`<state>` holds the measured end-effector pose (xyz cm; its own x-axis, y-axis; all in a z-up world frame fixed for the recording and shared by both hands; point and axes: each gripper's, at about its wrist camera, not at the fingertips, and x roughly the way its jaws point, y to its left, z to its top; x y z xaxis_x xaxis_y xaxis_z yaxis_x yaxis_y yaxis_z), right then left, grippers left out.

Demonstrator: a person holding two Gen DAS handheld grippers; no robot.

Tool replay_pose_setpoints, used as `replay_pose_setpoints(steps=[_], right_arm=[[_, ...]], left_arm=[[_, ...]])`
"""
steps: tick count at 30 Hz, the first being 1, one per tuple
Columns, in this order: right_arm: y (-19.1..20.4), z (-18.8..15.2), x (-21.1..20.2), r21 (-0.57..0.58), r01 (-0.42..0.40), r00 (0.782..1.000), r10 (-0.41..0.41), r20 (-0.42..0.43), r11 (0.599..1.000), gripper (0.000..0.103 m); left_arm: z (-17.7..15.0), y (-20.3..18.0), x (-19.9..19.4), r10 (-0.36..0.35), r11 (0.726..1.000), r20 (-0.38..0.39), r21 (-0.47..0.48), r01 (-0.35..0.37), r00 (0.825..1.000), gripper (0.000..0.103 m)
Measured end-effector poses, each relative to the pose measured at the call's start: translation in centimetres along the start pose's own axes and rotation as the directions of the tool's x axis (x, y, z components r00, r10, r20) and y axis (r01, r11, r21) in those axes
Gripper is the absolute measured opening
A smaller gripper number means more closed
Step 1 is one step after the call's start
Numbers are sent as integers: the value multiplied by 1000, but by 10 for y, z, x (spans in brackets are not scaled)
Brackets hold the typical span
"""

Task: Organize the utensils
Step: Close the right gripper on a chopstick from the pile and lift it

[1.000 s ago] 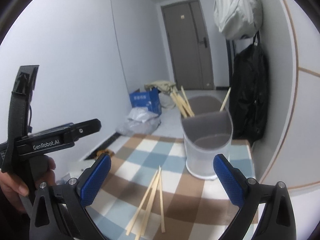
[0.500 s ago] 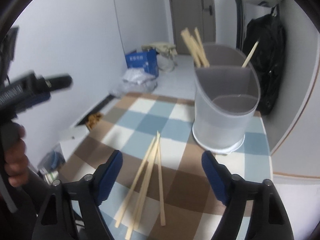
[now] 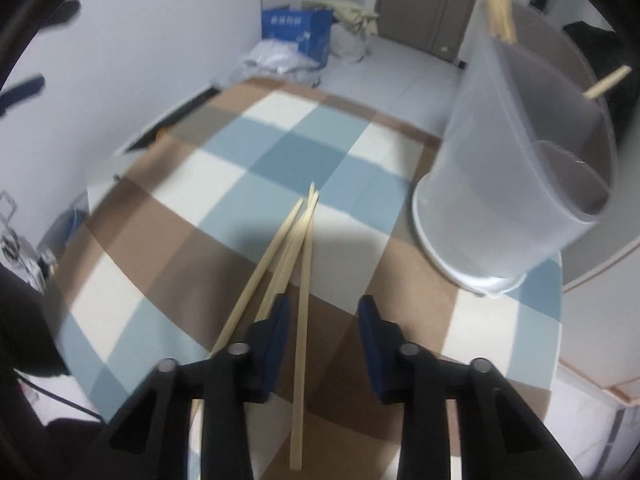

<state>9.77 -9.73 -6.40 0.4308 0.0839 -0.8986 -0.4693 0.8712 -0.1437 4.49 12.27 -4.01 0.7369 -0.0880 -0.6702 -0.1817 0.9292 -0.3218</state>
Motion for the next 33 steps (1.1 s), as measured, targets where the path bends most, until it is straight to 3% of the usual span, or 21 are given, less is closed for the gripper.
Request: replay_pose_setpoints(steps=[1,4,6,7,8,15,19,21,23,30,33], right_arm=[[2,1,6,-10,4,1000,-4,-16,1000,22],[5,4,12,-17,0,1000,0,-19,1000,20],[7,6,13,-24,-3,1000,2,-26,1000,13],[8,5,13,-26,-11,999,10,-33,1000,5],[9,5,13,-27,-9,999,8,-36,1000,4],[-7,-20,-2,92,-52,995,60,-77,994,4],[-5,-27,-8,97,-47,993,57,-99,994,8],[-4,-23,-5,92,-39,994,47,-94,995,11],[-3,-13,0,89,-29,996,36,-83,996,22],[2,19,20,64,-44,998,47,-35,997,23],[-1,27,26,86,-58,998,60,-20,995,21]], left_arm=[[0,0,0,0,1000,-3,1,0,1000,101],[0,1,1,3,1000,-5,7,-3,1000,101],[2,3,1,4,1000,-7,8,-4,1000,101],[2,3,1,2,1000,-10,3,-2,1000,101],[2,4,0,-1,1000,-12,-1,1,1000,101],[2,4,1,-11,1000,-26,-7,11,1000,101],[2,2,0,-18,1000,-30,-4,18,999,101],[2,1,1,-18,1000,-30,0,18,999,101],[2,0,2,-10,1000,-32,9,11,999,101],[2,2,6,17,1000,-47,17,-16,999,101],[1,3,16,38,999,-103,26,-36,994,101]])
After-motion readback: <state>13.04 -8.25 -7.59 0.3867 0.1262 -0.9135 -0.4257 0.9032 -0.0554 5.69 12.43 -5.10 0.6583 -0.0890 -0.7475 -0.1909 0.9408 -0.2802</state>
